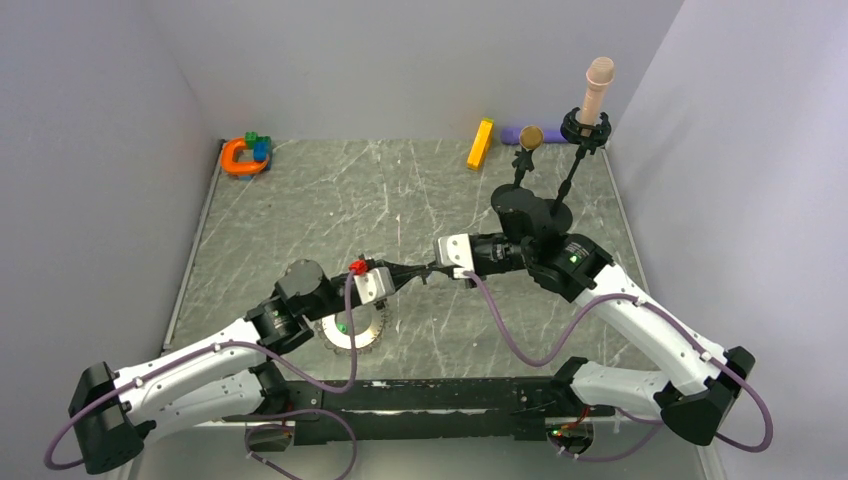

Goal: Put the keys on the keyring

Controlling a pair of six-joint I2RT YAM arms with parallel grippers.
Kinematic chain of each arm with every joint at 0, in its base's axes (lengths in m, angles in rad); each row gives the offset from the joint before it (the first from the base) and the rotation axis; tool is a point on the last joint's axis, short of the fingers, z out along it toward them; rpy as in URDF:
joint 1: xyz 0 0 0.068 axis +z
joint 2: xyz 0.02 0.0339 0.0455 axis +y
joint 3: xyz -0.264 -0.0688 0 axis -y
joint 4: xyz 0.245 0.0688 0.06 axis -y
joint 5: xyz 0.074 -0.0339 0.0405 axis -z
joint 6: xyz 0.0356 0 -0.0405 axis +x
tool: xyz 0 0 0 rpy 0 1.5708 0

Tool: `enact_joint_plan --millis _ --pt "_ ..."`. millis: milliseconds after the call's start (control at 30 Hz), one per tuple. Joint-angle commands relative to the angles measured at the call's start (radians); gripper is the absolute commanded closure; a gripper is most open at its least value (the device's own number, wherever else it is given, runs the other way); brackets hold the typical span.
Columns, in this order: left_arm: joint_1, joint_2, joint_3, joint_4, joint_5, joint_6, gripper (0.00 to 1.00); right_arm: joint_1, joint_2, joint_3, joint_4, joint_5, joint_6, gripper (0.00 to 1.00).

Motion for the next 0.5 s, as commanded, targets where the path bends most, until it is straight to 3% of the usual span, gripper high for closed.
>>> enact_joint_plan --millis 0,467 --pt "-0.007 -0.046 -0.023 0.078 -0.032 -0.023 1.0 0.0 0.007 0.04 0.048 0.043 0.062 0.91" --pt "-0.007 -0.079 -0.067 0.135 -0.041 -0.058 1.0 -0.007 -0.005 0.037 0.043 -0.002 0.056 0.77"
